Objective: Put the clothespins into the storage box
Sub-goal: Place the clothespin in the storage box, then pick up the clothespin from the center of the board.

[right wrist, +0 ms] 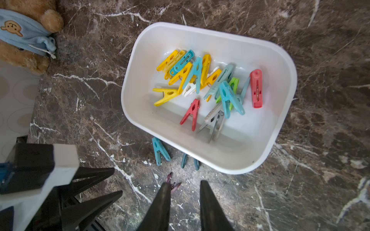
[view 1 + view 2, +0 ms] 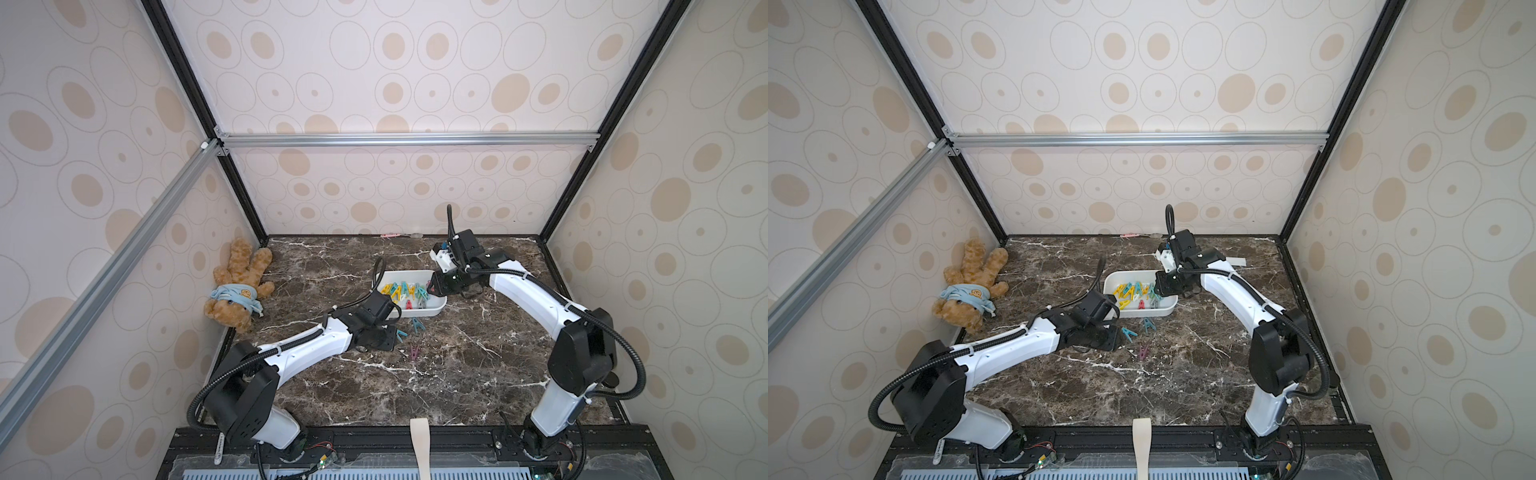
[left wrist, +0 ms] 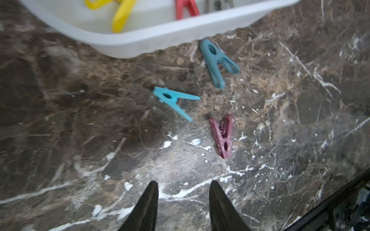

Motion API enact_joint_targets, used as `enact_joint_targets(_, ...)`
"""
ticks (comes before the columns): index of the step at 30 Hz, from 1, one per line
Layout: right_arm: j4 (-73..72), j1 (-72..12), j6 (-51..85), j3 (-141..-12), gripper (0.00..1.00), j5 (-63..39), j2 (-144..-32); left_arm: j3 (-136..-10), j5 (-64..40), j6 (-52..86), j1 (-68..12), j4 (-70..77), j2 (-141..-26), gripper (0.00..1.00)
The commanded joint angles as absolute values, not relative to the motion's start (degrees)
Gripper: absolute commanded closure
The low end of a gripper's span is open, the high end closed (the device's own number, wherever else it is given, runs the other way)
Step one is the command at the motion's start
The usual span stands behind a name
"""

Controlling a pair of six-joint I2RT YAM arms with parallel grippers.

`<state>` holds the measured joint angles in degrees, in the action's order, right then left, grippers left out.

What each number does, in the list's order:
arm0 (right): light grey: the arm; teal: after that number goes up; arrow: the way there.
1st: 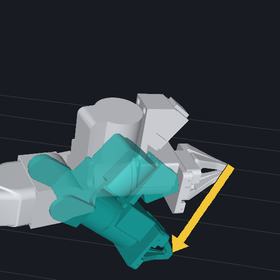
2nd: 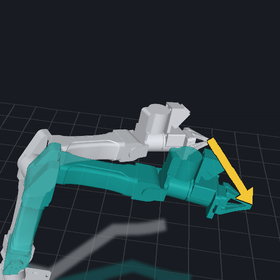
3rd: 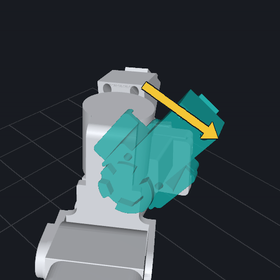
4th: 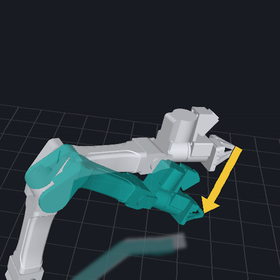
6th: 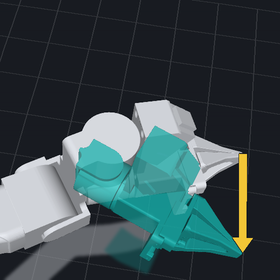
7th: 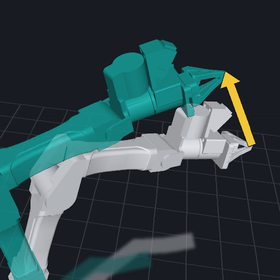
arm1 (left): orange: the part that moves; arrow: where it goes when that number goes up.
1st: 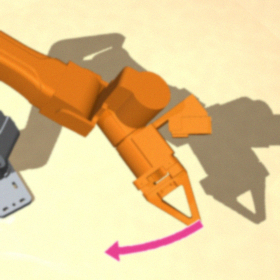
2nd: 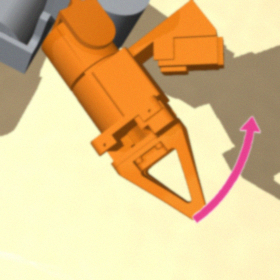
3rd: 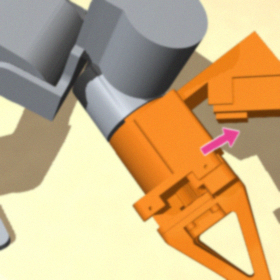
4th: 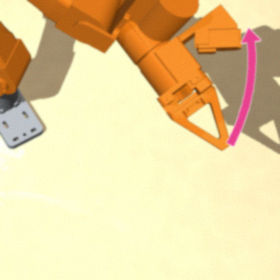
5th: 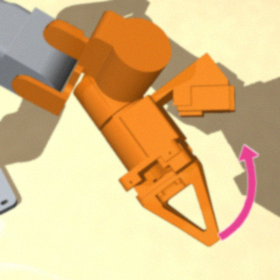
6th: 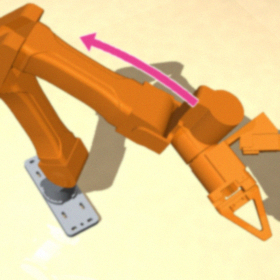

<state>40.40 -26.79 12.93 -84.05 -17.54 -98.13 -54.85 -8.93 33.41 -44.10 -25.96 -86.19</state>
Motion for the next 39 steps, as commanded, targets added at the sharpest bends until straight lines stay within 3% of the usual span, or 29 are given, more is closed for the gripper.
enact_joint_targets(1, 34.99, -27.17, 15.91, -76.55, 0.72, -18.12, -95.45, -58.50, -7.59, 36.11, -47.21, -27.66, -88.69, 0.58)
enact_joint_targets(10, 30.51, -27.17, 16.37, -68.13, 0.72, -18.16, -92.55, -63.40, -4.14, 41.25, -51.67, -28.98, -96.56, 0.64)
enact_joint_targets(39, 30.15, -26.81, 11.94, -67.37, 0.72, -17.29, -93.78, -68.29, -2.46, 46.40, -50.28, -25.90, -105.65, 0.69)
